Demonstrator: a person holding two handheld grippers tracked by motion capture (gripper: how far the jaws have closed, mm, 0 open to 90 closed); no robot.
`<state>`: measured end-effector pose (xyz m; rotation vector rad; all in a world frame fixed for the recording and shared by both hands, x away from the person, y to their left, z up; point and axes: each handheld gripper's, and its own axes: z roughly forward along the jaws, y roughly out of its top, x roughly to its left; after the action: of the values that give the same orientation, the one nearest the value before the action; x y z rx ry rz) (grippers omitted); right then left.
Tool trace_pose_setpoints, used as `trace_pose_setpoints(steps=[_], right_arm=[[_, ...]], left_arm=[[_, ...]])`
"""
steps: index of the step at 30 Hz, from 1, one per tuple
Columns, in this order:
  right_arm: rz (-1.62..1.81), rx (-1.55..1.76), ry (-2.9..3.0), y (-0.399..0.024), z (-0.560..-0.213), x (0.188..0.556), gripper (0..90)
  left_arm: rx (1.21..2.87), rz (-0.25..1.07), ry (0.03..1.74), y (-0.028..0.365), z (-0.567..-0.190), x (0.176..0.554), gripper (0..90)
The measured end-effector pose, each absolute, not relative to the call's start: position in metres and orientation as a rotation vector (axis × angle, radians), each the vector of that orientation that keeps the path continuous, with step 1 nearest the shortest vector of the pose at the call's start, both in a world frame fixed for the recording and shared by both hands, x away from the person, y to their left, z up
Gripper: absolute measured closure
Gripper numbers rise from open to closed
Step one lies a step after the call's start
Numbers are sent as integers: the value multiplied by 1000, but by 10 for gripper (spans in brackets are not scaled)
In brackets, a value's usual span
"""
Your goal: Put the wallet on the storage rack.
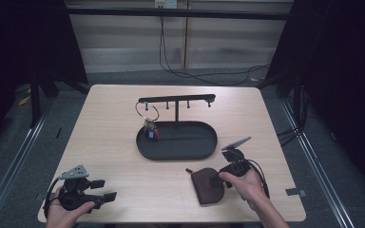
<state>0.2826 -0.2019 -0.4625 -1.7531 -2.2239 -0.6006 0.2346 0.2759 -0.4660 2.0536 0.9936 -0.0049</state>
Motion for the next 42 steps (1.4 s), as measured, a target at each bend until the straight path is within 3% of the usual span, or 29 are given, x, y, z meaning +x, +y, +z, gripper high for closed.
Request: trace_pose_setpoints(steps=[5, 8, 18, 21, 42], right_arm=[[-611, -1751, -2230, -202, -461, 282, 645], [-641, -1751, -2238, -202, -455, 283, 717], [-619, -1798, -2254, -200, -444, 285, 748], [-645, -1786, -2245, -200, -438, 287, 810], [-511, -1759, -2409, -180, -409, 294, 823]], left_arm=[[2054, -15, 993, 276, -467, 235, 240], [2055, -16, 993, 276, -466, 235, 239], [2071, -32, 988, 275, -467, 235, 267], [2074, -29, 980, 274, -466, 235, 266], [2070, -43, 984, 275, -467, 236, 246]])
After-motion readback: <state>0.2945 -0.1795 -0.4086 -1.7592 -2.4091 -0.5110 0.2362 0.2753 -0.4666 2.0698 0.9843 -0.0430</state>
